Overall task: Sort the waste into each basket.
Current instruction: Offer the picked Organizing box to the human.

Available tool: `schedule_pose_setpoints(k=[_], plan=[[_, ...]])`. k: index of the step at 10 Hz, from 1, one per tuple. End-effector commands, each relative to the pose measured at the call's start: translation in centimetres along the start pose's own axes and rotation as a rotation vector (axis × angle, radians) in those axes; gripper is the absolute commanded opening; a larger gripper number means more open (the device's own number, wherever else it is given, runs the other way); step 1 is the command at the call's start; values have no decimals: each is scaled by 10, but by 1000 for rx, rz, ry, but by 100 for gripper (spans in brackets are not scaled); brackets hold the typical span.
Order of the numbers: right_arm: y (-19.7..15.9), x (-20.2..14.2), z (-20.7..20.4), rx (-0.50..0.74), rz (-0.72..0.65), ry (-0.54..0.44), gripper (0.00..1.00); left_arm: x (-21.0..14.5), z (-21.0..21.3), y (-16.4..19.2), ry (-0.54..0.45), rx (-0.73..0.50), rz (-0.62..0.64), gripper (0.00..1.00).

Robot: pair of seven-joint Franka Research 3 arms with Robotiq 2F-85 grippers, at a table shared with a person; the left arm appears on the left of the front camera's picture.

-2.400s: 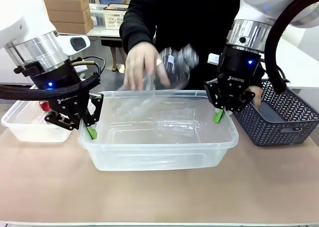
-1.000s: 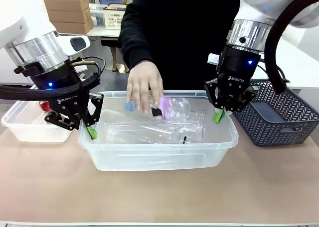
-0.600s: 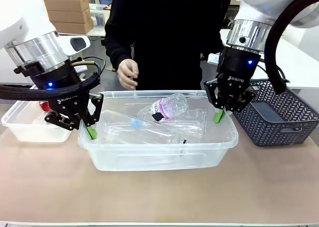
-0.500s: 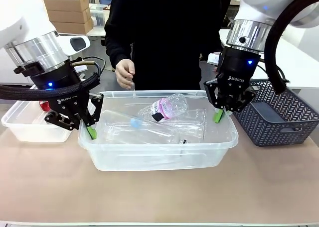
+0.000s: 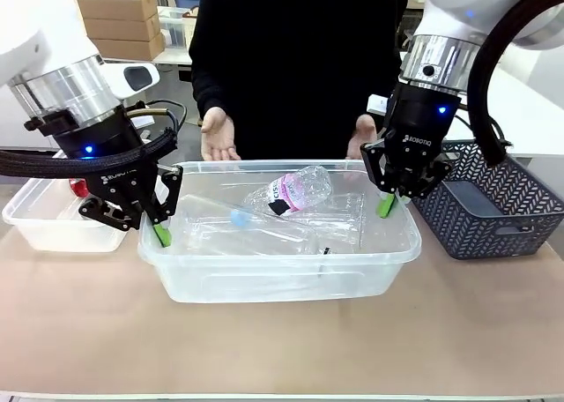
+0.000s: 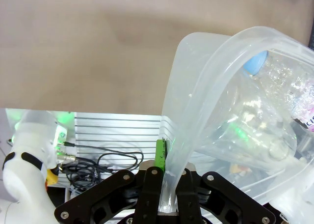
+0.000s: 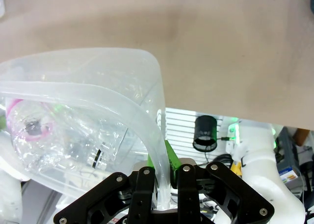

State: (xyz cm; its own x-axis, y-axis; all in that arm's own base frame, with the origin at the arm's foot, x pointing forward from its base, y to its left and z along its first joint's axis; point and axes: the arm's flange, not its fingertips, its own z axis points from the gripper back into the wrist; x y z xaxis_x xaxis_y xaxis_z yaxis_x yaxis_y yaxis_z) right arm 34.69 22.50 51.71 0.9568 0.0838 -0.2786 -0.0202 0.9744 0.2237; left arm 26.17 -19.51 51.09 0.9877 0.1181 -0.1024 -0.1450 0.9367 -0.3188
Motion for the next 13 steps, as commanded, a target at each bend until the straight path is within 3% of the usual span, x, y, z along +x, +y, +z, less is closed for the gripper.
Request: schedule_pose_setpoints(k=[1,2,5,6,7,10,13], plan=[[0,0,0,0,0,0,6,2,7,6,-22,-13,40,0],[4,26,9,-51,11,37,6,0,0,0,0,0,0,3],[18,128,45,-105,106,117,6,104,17,-7,-15,8,-18,3],[21,153,48,-115,95,131,6,134,22,-5,-67,25,11,3],[24,171,48,-118,126,137,6,164,23,-2,-39,22,19,3],[15,207,45,-71,85,119,6,207,6,-1,-6,19,23,3],[17,213,38,-46,72,86,6,201,-4,-4,21,18,16,3]])
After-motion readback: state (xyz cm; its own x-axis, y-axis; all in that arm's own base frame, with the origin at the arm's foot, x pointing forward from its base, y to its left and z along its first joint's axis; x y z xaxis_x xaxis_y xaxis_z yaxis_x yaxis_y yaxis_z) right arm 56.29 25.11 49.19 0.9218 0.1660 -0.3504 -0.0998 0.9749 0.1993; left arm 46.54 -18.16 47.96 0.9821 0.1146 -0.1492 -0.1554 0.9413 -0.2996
